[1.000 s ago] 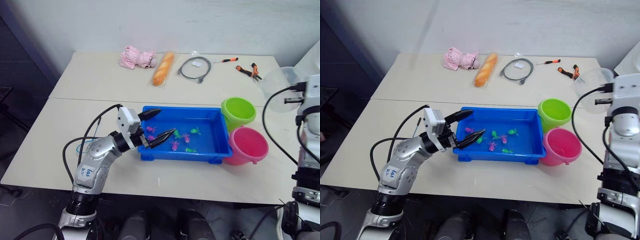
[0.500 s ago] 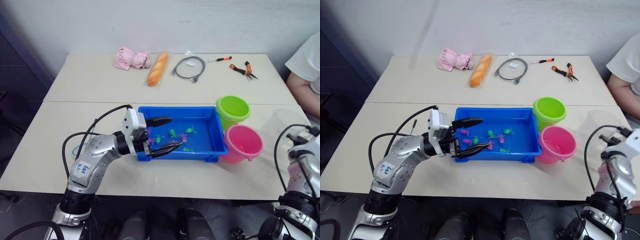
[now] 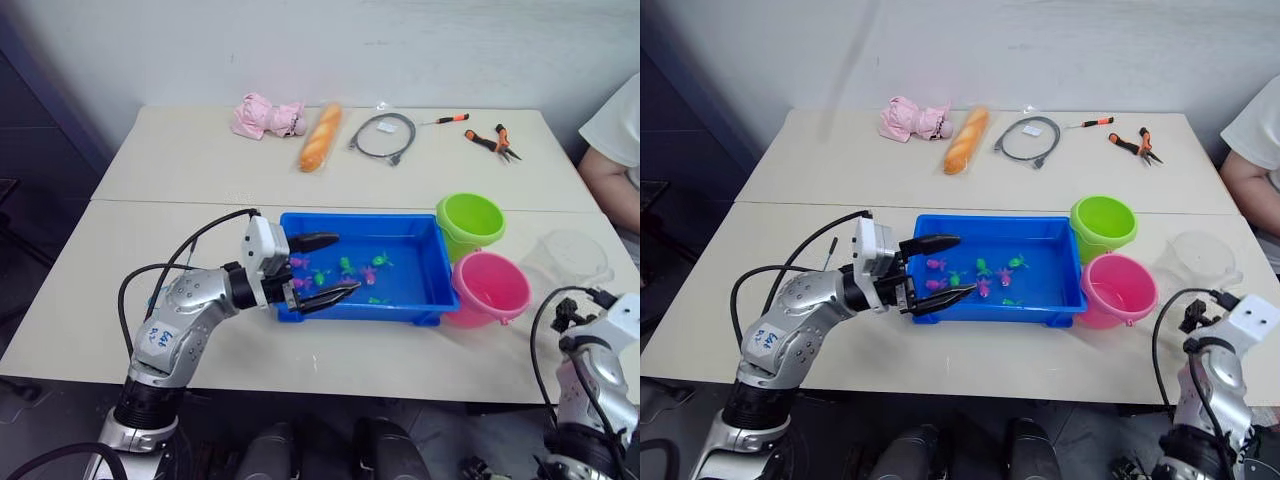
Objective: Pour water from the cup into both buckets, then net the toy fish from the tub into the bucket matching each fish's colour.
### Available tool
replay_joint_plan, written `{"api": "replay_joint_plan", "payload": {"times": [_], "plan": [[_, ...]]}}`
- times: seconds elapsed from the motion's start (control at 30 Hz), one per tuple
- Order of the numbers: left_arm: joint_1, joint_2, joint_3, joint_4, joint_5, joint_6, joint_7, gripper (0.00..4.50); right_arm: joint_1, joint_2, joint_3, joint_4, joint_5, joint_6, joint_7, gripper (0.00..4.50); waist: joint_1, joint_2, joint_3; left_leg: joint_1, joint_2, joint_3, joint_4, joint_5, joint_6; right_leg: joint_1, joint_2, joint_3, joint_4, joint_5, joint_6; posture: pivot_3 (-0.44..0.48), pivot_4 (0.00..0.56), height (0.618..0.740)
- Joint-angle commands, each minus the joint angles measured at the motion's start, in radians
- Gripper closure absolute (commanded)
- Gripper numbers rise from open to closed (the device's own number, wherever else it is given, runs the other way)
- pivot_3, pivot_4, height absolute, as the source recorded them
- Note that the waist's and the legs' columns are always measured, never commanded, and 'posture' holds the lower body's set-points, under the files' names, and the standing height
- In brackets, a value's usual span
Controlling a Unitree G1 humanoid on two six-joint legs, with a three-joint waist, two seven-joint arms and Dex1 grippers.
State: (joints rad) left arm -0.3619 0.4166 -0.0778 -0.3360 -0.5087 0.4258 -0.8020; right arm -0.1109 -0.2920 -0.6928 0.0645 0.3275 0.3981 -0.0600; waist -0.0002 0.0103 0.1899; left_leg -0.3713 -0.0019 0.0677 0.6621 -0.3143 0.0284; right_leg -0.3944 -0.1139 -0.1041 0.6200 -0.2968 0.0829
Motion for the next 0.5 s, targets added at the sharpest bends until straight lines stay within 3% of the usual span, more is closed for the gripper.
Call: {"api": "replay_joint_plan", "payload": {"times": [0.03, 0.13, 0.27, 0.4, 0.5], "plan": [[0.021, 0.024, 0.03, -0.051, -0.037, 0.006, -0.018, 0.0, 0.111, -0.003, 0.007, -0.215, 0.057, 0.061, 0.046, 0.06, -0.001, 0.0, 0.0, 0.0, 0.0, 0.0, 0.0, 0.0, 0.0, 0.0, 0.0, 0.0, -0.001, 0.0, 0.0, 0.0, 0.15, 0.74], [0.041, 0.065, 0.044, -0.063, -0.05, 0.012, -0.052, 0.0, 0.255, -0.02, -0.003, -0.376, 0.095, 0.124, 0.094, 0.06, 0.0, 0.0, 0.0, 0.001, 0.001, -0.001, -0.001, -0.002, -0.002, 0.0, 0.0, 0.0, -0.002, 0.0, -0.001, 0.0, 0.15, 0.74], [0.065, 0.129, 0.1, -0.065, -0.066, -0.006, -0.094, 0.0, 0.388, -0.097, -0.022, -0.519, 0.151, 0.074, 0.265, 0.06, -0.003, 0.002, 0.0, 0.001, 0.001, 0.0, -0.001, -0.004, -0.001, -0.001, 0.0, 0.0, -0.002, -0.001, -0.001, 0.0, 0.15, 0.74], [0.092, 0.252, 0.204, -0.049, -0.083, 0.016, -0.146, 0.0, 0.583, -0.278, -0.045, -0.73, 0.204, -0.072, 0.637, 0.06, -0.001, 0.003, 0.002, 0.002, 0.001, 0.001, 0.0, -0.006, 0.004, -0.001, 0.0, 0.001, -0.002, -0.001, -0.001, 0.0, 0.15, 0.74], [0.169, 0.315, 0.249, -0.03, -0.062, -0.009, -0.182, 0.0, 0.63, -0.339, -0.044, -0.777, 0.257, -0.187, 0.824, 0.06, -0.001, -0.002, 0.002, 0.003, 0.004, 0.001, -0.002, -0.007, 0.002, 0.0, 0.003, 0.0, -0.004, -0.001, -0.001, 0.0, 0.15, 0.74]]}}
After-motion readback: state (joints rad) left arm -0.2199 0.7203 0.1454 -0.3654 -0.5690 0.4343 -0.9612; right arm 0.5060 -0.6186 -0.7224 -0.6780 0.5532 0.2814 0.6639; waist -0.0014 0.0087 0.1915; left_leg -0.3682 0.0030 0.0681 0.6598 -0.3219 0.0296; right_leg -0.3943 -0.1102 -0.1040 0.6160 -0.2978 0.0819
